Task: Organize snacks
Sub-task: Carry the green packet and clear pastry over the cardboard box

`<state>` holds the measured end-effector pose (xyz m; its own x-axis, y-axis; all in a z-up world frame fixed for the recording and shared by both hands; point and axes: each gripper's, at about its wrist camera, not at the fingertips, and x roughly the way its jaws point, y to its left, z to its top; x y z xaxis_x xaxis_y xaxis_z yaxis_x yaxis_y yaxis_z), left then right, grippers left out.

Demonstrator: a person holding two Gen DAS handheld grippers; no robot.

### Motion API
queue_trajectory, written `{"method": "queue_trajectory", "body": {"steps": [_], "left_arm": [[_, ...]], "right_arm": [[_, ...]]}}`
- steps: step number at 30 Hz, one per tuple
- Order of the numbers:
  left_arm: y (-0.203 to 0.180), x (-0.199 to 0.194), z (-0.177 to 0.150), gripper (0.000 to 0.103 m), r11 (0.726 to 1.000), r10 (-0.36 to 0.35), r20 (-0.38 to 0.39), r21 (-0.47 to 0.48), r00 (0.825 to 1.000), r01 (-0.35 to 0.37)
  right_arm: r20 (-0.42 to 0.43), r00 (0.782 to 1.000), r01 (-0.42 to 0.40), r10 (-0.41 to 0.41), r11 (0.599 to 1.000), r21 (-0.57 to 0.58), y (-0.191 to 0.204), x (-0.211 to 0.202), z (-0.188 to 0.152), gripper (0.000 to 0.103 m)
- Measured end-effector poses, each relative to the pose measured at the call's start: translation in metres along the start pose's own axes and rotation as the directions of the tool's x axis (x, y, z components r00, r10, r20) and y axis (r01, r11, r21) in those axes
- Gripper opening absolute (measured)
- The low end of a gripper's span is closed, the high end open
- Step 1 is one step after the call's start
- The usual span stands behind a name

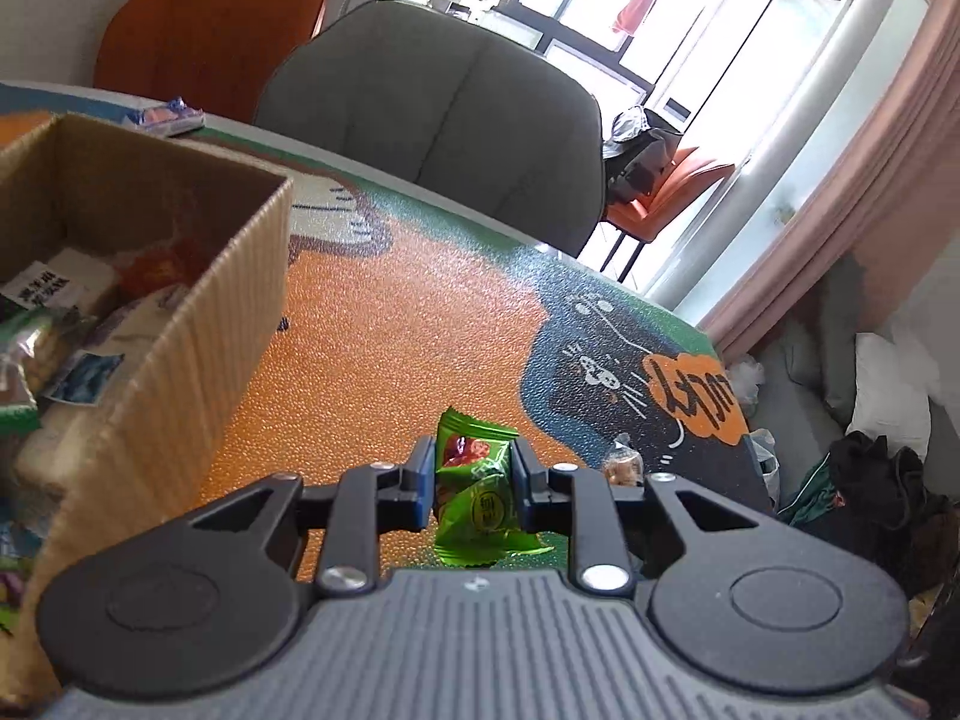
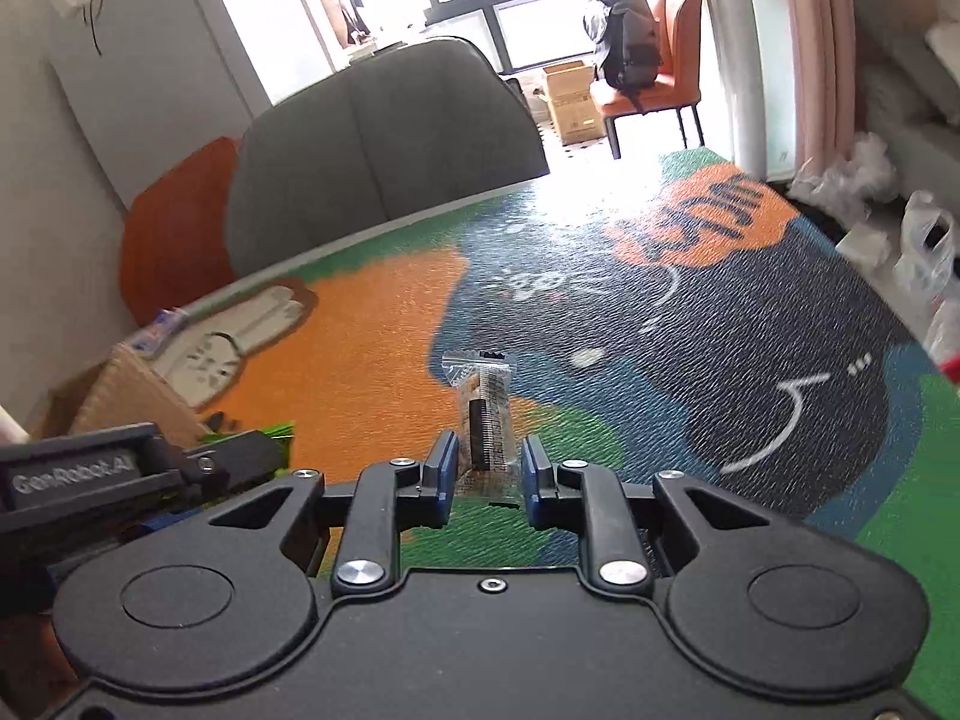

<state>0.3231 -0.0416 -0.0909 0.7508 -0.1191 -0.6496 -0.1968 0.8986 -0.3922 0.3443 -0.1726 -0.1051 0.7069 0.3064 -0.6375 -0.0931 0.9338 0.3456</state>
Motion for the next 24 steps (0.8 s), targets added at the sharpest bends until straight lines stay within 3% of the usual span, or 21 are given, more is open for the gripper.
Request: {"method": "queue_trajectory", "body": {"steps": [8,24], "left_arm": [[0.000,-0.045,0.012,0.025,1.000,-0.005,0.052,0.027,0.999,0.003],[0.023,-0.098,0.033,0.025,0.999,0.013,0.125,0.041,0.992,-0.019]], "right_arm": [[0.059,0.996,-0.060,0.061,0.998,-0.031,0.031,-0.039,0.003,0.021],[0.072,0.986,-0.146,0.152,0.987,-0.072,0.081,-0.056,0.005,0.021]]}}
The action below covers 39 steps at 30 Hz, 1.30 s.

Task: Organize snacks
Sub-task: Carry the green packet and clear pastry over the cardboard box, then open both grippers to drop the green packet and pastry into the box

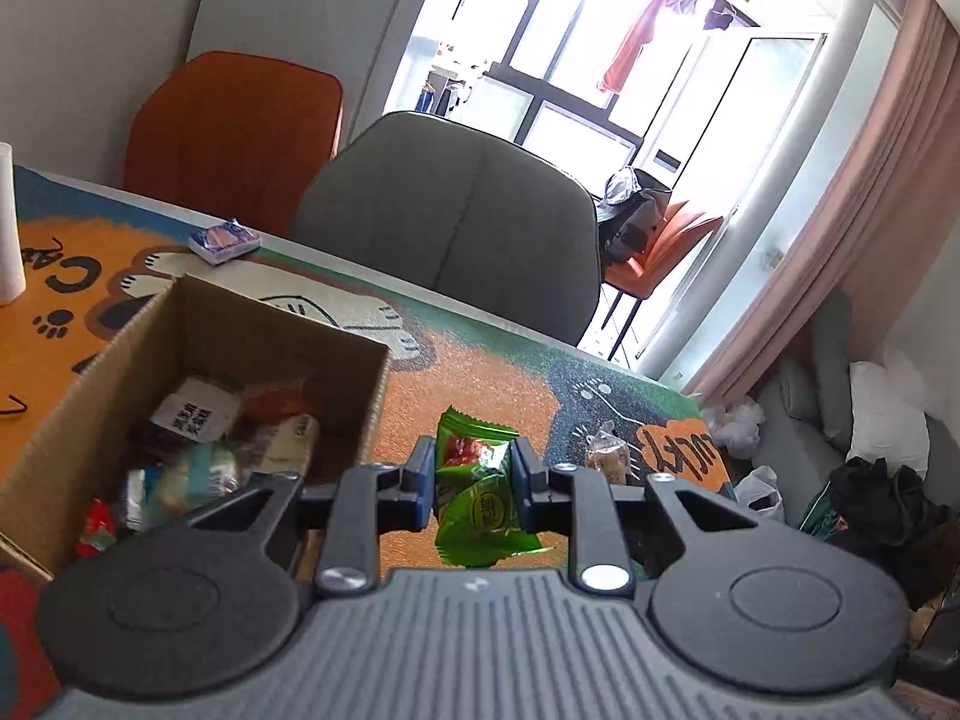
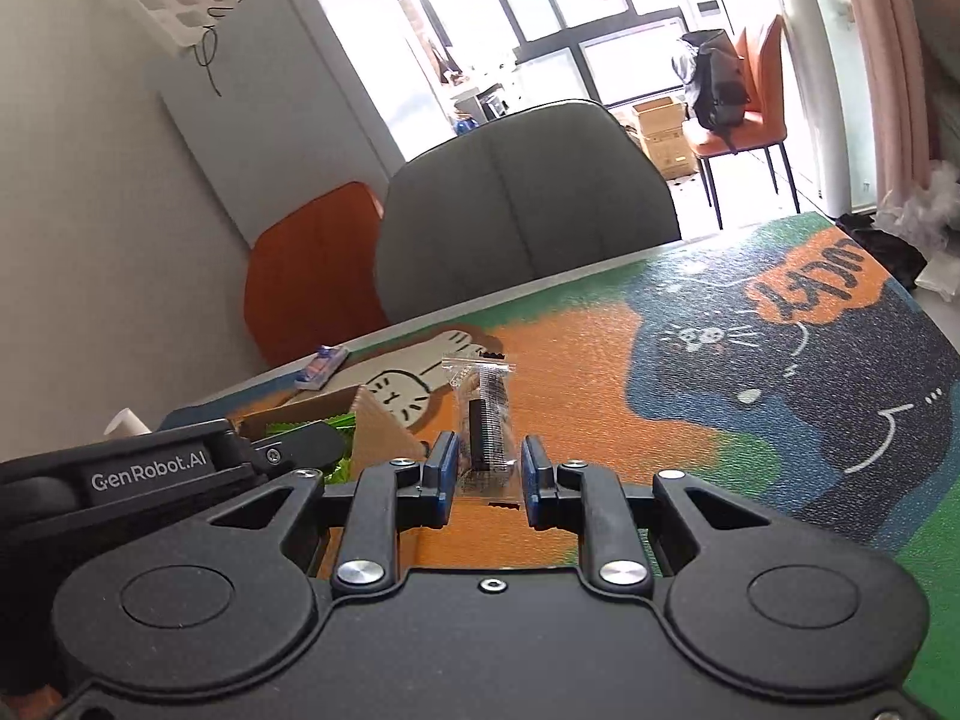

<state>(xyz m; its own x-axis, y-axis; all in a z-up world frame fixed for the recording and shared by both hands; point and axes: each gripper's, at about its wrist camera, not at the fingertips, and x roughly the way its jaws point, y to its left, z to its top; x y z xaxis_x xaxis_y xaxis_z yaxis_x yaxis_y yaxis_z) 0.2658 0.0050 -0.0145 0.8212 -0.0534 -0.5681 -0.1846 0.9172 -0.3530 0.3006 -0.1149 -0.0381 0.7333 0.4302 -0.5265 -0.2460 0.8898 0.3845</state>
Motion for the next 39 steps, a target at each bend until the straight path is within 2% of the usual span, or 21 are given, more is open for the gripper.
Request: {"method": "queue_trajectory", "body": {"steps": [13,27,34,39], "left_arm": [[0.049,-0.021,0.018,0.025,0.999,0.032,0.017,-0.022,0.999,-0.031],[0.110,-0.018,0.029,0.025,0.992,0.082,0.013,-0.097,0.997,-0.080],[0.126,-0.011,0.028,0.033,0.988,0.109,0.006,-0.114,0.994,-0.107],[0.133,-0.017,0.024,0.047,0.986,0.124,0.007,-0.111,0.992,-0.122]], "right_arm": [[-0.020,0.994,-0.108,0.108,0.994,-0.033,0.055,0.014,0.000,0.021],[-0.077,0.987,-0.143,0.139,0.989,-0.048,0.090,0.045,-0.012,0.021],[-0.093,0.987,-0.135,0.130,0.990,-0.047,0.094,0.060,-0.016,0.021],[-0.090,0.984,-0.156,0.154,0.988,-0.012,0.091,0.068,-0.015,0.022]]}}
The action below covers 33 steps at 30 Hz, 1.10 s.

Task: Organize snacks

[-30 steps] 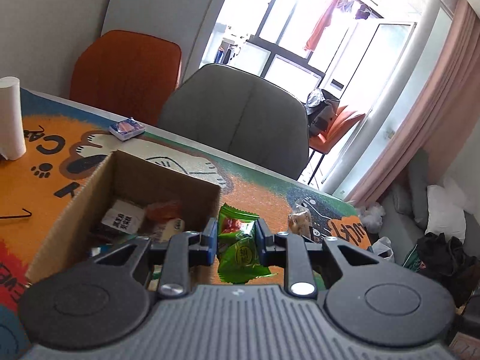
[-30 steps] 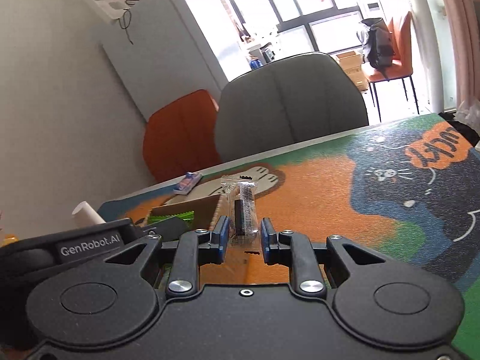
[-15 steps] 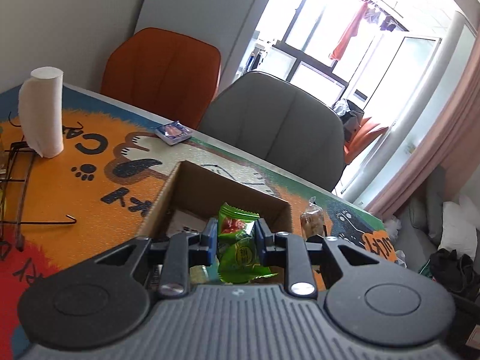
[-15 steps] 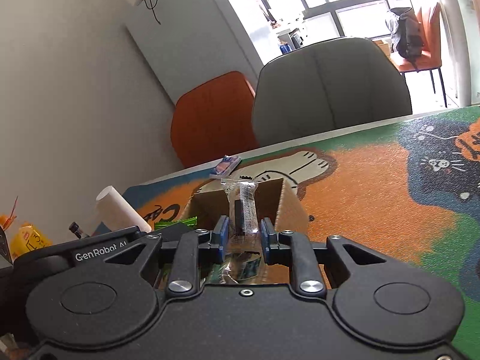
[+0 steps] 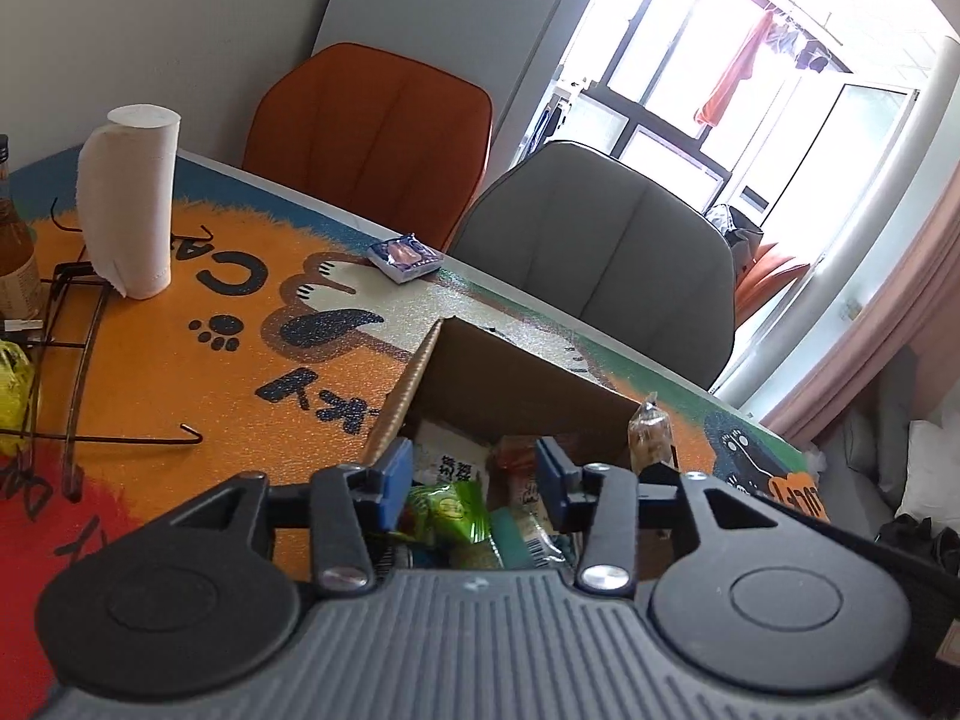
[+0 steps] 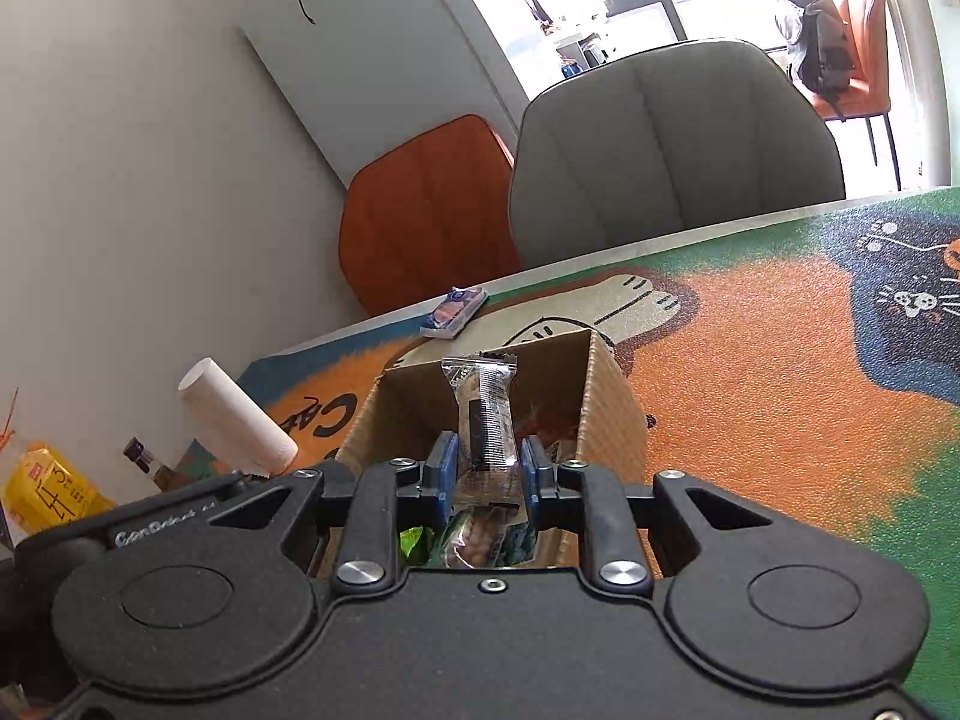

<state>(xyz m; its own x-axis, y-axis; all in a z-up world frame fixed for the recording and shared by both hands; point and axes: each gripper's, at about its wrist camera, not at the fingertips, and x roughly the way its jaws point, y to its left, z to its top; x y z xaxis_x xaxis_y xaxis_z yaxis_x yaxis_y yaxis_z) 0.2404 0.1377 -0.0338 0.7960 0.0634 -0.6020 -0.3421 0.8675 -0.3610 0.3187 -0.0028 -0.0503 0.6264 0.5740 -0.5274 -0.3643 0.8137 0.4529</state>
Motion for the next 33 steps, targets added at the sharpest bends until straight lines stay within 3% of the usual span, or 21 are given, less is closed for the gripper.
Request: {"method": "queue_trajectory", "body": {"steps": [2,11,24,26,33], "left_arm": [[0.002,-0.003,-0.001,0.053,1.000,0.005,0.005,0.002,1.000,-0.005],[0.001,-0.009,-0.006,0.074,0.999,0.018,-0.011,0.029,1.000,-0.017],[-0.007,-0.031,-0.020,0.088,0.999,0.025,-0.010,0.047,1.000,-0.024],[-0.008,-0.037,-0.024,0.094,0.998,0.022,-0.003,0.052,1.000,-0.021],[-0.013,-0.055,-0.034,0.103,0.997,0.017,0.003,0.072,1.000,-0.017]], "right_arm": [[-0.003,1.000,0.002,-0.002,1.000,0.018,-0.003,0.002,0.001,0.031],[-0.011,1.000,0.006,-0.005,1.000,0.028,-0.009,-0.012,-0.004,0.031],[0.012,0.999,0.035,-0.036,0.999,0.024,-0.019,-0.054,-0.008,0.031],[0.017,0.999,0.038,-0.039,0.999,0.017,-0.020,-0.063,-0.009,0.034],[0.041,0.998,0.057,-0.056,0.998,-0.008,-0.018,-0.088,-0.017,0.051]]}}
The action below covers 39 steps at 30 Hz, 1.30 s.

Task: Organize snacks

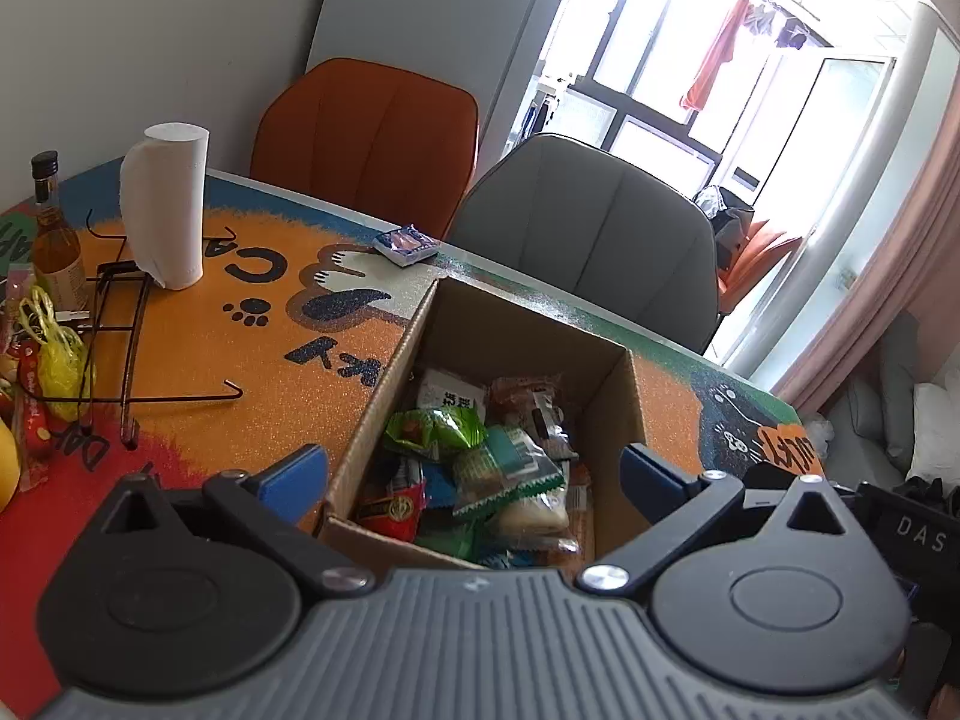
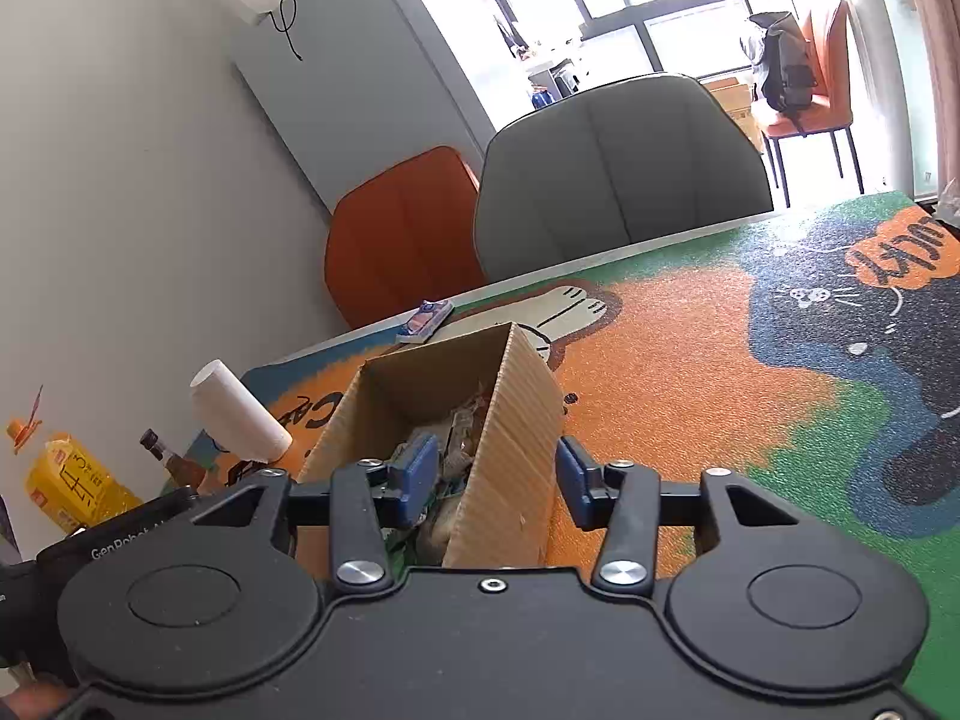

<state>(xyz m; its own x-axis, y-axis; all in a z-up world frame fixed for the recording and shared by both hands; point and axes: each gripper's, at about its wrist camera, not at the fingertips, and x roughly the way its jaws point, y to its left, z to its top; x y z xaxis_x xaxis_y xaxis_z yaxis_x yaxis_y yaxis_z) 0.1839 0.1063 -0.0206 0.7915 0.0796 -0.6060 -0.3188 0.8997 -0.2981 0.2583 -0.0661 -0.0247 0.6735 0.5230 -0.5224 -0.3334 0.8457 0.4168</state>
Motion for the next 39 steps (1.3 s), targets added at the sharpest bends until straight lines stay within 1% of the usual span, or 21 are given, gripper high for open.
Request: {"method": "queue_trajectory", "body": {"steps": [2,3,4,5,7,12,14,15,19,26,29,32,39], "left_arm": [[-0.001,-0.006,-0.002,0.103,1.000,-0.002,-0.001,0.009,1.000,0.002],[-0.002,-0.010,-0.003,0.103,1.000,-0.002,0.003,0.013,1.000,0.002],[-0.002,-0.014,-0.004,0.103,1.000,0.000,0.009,0.019,1.000,0.000],[-0.003,-0.018,-0.005,0.103,1.000,0.002,0.015,0.027,1.000,-0.002],[-0.004,-0.027,-0.006,0.103,0.999,0.003,0.025,0.043,1.000,-0.004],[-0.006,-0.048,-0.012,0.103,0.997,-0.004,0.044,0.073,0.999,0.001],[-0.007,-0.055,-0.014,0.103,0.996,-0.008,0.049,0.085,0.999,0.004],[-0.008,-0.058,-0.015,0.103,0.996,-0.011,0.050,0.093,0.999,0.006],[-0.016,-0.071,-0.020,0.103,0.990,-0.022,0.058,0.140,0.998,0.014],[-0.030,-0.090,-0.028,0.103,0.977,-0.051,0.064,0.212,0.997,0.037],[-0.036,-0.099,-0.032,0.103,0.969,-0.061,0.070,0.242,0.996,0.042],[-0.040,-0.110,-0.036,0.103,0.966,-0.068,0.088,0.256,0.994,0.043],[-0.045,-0.132,-0.042,0.103,0.956,-0.076,0.099,0.291,0.992,0.044]], "right_arm": [[0.014,1.000,0.008,-0.008,1.000,-0.008,0.001,-0.009,-0.002,0.059],[0.020,1.000,0.011,-0.011,1.000,-0.012,0.001,-0.013,-0.003,0.061],[0.026,1.000,0.015,-0.014,1.000,-0.016,0.002,-0.017,-0.003,0.065],[0.033,0.999,0.021,-0.021,1.000,-0.020,0.002,-0.021,-0.004,0.073],[0.048,0.998,0.034,-0.032,0.999,-0.034,0.004,-0.030,-0.006,0.080],[0.072,0.996,0.061,-0.056,0.996,-0.065,0.007,-0.050,-0.011,0.093],[0.088,0.992,0.096,-0.088,0.991,-0.090,0.009,-0.058,-0.012,0.101],[0.095,0.990,0.110,-0.101,0.989,-0.097,0.009,-0.063,-0.013,0.103],[0.100,0.989,0.117,-0.108,0.989,-0.091,0.005,-0.080,-0.014,0.103],[0.121,0.982,0.160,-0.145,0.978,-0.135,0.003,-0.110,-0.020,0.103],[0.129,0.975,0.201,-0.180,0.966,-0.165,0.004,-0.120,-0.023,0.103],[0.131,0.974,0.207,-0.187,0.964,-0.166,0.002,-0.132,-0.025,0.103],[0.159,0.965,0.234,-0.209,0.958,-0.163,-0.002,-0.159,-0.030,0.103]]}}
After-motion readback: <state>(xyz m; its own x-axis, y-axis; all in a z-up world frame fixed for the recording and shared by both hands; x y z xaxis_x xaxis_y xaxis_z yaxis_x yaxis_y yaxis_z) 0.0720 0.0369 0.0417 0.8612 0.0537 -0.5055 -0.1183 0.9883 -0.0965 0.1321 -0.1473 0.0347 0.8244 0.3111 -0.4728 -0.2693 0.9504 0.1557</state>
